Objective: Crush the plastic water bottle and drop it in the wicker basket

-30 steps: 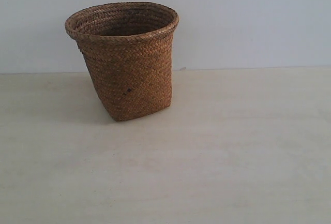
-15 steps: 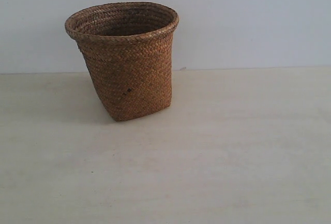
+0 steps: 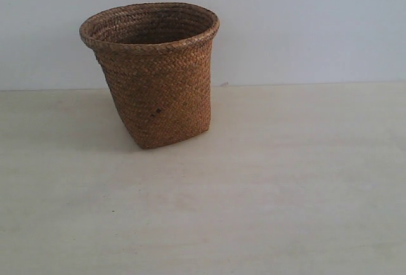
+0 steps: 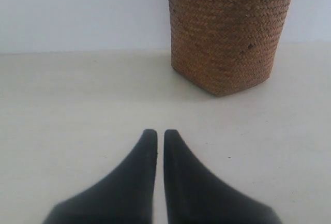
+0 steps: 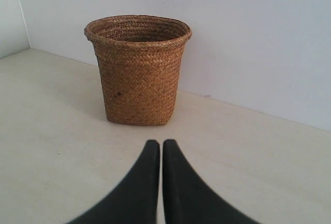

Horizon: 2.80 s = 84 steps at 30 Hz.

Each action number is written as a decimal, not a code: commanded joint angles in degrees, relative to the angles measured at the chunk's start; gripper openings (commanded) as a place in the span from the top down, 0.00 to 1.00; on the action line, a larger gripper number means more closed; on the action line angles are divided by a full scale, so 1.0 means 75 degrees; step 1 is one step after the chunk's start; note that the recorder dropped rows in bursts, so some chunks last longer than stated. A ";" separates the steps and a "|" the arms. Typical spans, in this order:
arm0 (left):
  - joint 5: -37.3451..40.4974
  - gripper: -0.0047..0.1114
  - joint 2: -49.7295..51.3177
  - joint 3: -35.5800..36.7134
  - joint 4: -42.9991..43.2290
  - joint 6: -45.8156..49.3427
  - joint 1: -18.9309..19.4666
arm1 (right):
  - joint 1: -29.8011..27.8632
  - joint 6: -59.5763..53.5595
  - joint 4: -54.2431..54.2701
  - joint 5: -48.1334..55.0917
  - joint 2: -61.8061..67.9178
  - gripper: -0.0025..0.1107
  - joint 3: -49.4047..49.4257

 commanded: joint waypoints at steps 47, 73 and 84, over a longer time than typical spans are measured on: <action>0.0023 0.92 -0.0029 0.0028 0.0463 -0.1007 0.0607 | -0.0002 -0.0015 0.0022 -0.0057 -0.0052 0.98 0.0021; 0.0023 0.92 -0.0029 0.0028 0.0463 -0.1007 0.0607 | -0.0152 -0.0108 0.0186 -0.1650 -0.0574 0.98 0.1169; 0.0020 0.92 -0.0029 0.0028 0.0463 -0.1007 0.0607 | -0.1382 -0.0643 -0.0011 -0.3980 -0.1451 0.98 0.3920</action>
